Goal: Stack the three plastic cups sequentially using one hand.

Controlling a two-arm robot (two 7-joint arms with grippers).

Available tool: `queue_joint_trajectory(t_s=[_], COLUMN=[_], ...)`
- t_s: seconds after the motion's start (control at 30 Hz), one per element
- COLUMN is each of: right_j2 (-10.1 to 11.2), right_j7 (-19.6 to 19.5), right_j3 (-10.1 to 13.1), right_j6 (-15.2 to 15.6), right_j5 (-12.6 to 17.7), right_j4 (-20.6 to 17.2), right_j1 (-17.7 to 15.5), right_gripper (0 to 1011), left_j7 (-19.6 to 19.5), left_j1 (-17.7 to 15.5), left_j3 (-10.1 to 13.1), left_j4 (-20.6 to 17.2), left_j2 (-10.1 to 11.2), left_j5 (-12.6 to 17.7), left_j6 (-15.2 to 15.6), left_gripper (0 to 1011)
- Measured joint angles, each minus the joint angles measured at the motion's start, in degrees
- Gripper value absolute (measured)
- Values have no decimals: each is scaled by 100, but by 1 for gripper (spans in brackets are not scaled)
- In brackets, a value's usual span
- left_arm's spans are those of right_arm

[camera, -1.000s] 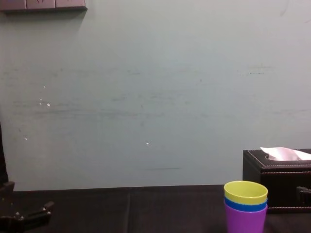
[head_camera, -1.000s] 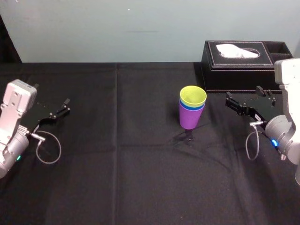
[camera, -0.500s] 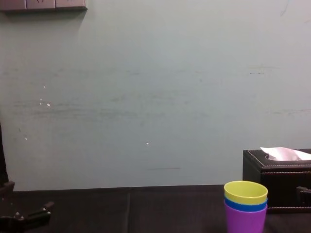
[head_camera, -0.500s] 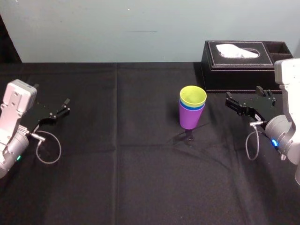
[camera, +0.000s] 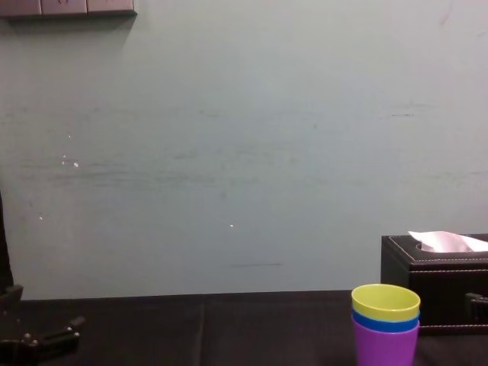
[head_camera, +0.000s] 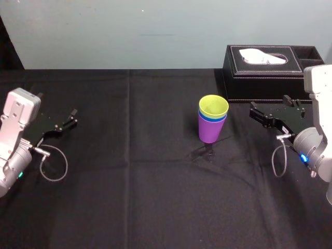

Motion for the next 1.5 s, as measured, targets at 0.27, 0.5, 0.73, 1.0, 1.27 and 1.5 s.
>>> queue_joint_trajectory(t_s=[0.27,0.5,0.73,1.0,1.27,1.5], right_j2=[0,0,0,0,0,0], right_j7=[0,0,0,0,0,0], right_j3=[0,0,0,0,0,0], right_j6=[0,0,0,-1,0,0], right_j5=[0,0,0,0,0,0], right_j4=[0,0,0,0,0,0], right_j1=[0,0,0,-1,0,0], right_gripper=[1003,1003,1003,1003,1003,1003], left_j7=[0,0,0,0,0,0], left_j1=[0,0,0,0,0,0], left_j3=[0,0,0,0,0,0], left_j4=[0,0,0,0,0,0], left_j2=[0,0,0,0,0,0], left_j5=[0,0,0,0,0,0], left_j6=[0,0,0,0,0,0], left_gripper=[1011,1011,1011,1011,1011,1011])
